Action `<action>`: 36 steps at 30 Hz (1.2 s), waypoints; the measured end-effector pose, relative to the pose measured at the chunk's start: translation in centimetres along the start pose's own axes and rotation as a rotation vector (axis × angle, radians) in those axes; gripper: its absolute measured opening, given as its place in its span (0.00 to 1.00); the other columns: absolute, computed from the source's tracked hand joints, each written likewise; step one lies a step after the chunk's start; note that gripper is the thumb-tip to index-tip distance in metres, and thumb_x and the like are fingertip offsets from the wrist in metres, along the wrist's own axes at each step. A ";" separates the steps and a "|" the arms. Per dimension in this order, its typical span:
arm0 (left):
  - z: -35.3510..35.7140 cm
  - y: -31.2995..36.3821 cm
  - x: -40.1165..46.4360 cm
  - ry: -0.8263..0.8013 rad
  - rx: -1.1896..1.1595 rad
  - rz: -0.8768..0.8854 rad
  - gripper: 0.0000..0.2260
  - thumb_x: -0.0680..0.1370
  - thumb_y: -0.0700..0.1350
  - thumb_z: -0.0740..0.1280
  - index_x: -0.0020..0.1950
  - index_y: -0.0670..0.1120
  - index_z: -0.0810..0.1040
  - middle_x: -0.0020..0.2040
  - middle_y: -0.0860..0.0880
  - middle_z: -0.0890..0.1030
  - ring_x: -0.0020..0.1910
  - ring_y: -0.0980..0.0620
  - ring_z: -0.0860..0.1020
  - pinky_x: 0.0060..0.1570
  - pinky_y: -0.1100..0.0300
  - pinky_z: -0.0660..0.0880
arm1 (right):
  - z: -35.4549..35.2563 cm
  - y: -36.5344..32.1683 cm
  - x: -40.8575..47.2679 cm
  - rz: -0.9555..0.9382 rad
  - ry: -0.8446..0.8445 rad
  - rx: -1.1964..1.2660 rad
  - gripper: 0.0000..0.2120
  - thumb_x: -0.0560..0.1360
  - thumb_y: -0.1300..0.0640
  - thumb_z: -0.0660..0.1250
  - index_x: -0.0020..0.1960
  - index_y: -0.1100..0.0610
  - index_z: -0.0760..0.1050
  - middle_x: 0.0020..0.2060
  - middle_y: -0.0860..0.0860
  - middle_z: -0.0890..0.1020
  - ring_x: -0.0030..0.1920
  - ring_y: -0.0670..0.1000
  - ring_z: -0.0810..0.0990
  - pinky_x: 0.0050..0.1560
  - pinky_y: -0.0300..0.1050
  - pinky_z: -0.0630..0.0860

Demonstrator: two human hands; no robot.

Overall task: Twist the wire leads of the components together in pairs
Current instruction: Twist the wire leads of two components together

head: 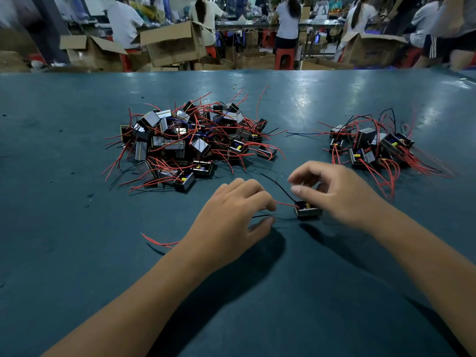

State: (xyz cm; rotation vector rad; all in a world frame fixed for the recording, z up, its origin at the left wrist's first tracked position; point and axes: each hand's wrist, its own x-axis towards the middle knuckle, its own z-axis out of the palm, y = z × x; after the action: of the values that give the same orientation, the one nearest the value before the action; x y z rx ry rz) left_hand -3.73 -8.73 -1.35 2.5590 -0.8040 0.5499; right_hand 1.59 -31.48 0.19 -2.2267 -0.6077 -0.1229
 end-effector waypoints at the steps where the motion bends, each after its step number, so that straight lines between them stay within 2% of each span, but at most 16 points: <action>1: 0.0 -0.1 0.0 -0.001 0.017 0.004 0.07 0.77 0.47 0.73 0.53 0.49 0.81 0.50 0.53 0.79 0.50 0.49 0.75 0.50 0.52 0.72 | 0.3 0.0 -0.1 -0.005 -0.028 -0.038 0.04 0.75 0.53 0.73 0.48 0.47 0.80 0.39 0.44 0.81 0.36 0.42 0.77 0.39 0.30 0.70; 6: 0.0 -0.5 0.1 -0.009 0.055 -0.007 0.07 0.76 0.47 0.73 0.53 0.49 0.80 0.49 0.54 0.79 0.49 0.48 0.75 0.49 0.53 0.70 | 1.2 -0.2 -0.2 -0.025 -0.017 -0.130 0.03 0.75 0.54 0.73 0.43 0.47 0.80 0.38 0.44 0.80 0.41 0.44 0.77 0.40 0.30 0.68; 9: 0.3 0.0 0.3 -0.009 0.096 0.005 0.10 0.77 0.49 0.71 0.57 0.49 0.81 0.53 0.53 0.80 0.52 0.48 0.75 0.51 0.53 0.70 | 0.9 -0.3 -0.1 -0.009 -0.028 -0.050 0.05 0.75 0.56 0.73 0.42 0.49 0.80 0.35 0.44 0.82 0.37 0.42 0.79 0.38 0.30 0.69; 13: 0.7 0.4 0.3 -0.084 0.171 -0.003 0.16 0.79 0.53 0.66 0.66 0.53 0.78 0.60 0.54 0.79 0.58 0.48 0.74 0.56 0.53 0.69 | 0.6 -0.3 0.0 0.012 -0.084 0.078 0.05 0.76 0.57 0.72 0.42 0.50 0.80 0.34 0.49 0.83 0.34 0.47 0.80 0.39 0.41 0.76; 15: 0.8 0.2 0.3 -0.114 0.165 -0.027 0.17 0.81 0.55 0.64 0.69 0.55 0.76 0.61 0.55 0.78 0.58 0.49 0.73 0.57 0.54 0.66 | 0.4 -0.3 0.0 0.023 -0.123 0.143 0.04 0.76 0.56 0.71 0.43 0.52 0.81 0.34 0.52 0.83 0.34 0.52 0.80 0.39 0.47 0.79; 17: 0.8 0.1 0.3 -0.100 0.152 -0.051 0.15 0.81 0.57 0.63 0.66 0.54 0.78 0.57 0.54 0.79 0.56 0.49 0.73 0.54 0.55 0.65 | 0.1 -0.4 -0.1 0.013 -0.169 0.200 0.04 0.77 0.56 0.71 0.43 0.53 0.81 0.35 0.54 0.83 0.34 0.51 0.80 0.39 0.46 0.79; 22: 0.9 0.7 0.4 -0.011 0.163 -0.082 0.14 0.82 0.56 0.60 0.49 0.51 0.82 0.43 0.53 0.79 0.45 0.48 0.74 0.46 0.52 0.66 | -1.1 -1.0 -0.4 -0.045 -0.291 0.253 0.05 0.77 0.56 0.70 0.44 0.56 0.81 0.37 0.56 0.84 0.38 0.56 0.84 0.44 0.46 0.81; 25: 0.8 0.5 0.2 0.001 0.114 -0.092 0.12 0.81 0.54 0.64 0.45 0.50 0.82 0.40 0.53 0.79 0.42 0.49 0.74 0.44 0.53 0.65 | -1.9 -1.2 -0.6 -0.054 -0.311 0.289 0.06 0.75 0.56 0.70 0.44 0.59 0.82 0.38 0.56 0.85 0.39 0.55 0.85 0.45 0.43 0.81; 29: 0.5 0.3 0.1 -0.016 0.102 -0.022 0.11 0.79 0.54 0.66 0.42 0.51 0.83 0.38 0.55 0.78 0.39 0.50 0.73 0.43 0.53 0.66 | -2.9 -1.1 -0.7 -0.024 -0.385 0.268 0.05 0.73 0.56 0.71 0.45 0.57 0.83 0.40 0.56 0.86 0.41 0.52 0.85 0.46 0.40 0.80; 33: 0.2 0.3 -0.1 -0.064 0.136 0.042 0.11 0.78 0.55 0.65 0.41 0.53 0.83 0.37 0.55 0.77 0.38 0.50 0.73 0.44 0.52 0.67 | -3.8 -1.0 -1.0 0.020 -0.597 0.189 0.06 0.72 0.54 0.74 0.48 0.54 0.84 0.45 0.56 0.86 0.48 0.57 0.84 0.53 0.52 0.79; 36: 0.1 0.4 -0.2 -0.073 0.138 0.071 0.07 0.78 0.53 0.69 0.43 0.53 0.82 0.37 0.56 0.78 0.38 0.51 0.74 0.43 0.55 0.63 | -3.8 -1.3 -1.2 -0.003 -0.666 0.129 0.07 0.71 0.53 0.76 0.48 0.51 0.85 0.48 0.53 0.85 0.50 0.55 0.84 0.56 0.59 0.78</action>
State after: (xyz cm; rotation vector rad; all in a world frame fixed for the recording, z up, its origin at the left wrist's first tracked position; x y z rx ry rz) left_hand -4.12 -8.99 -1.38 2.6992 -0.9148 0.5541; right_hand 0.34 -33.99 3.34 -2.1202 -0.9374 0.6624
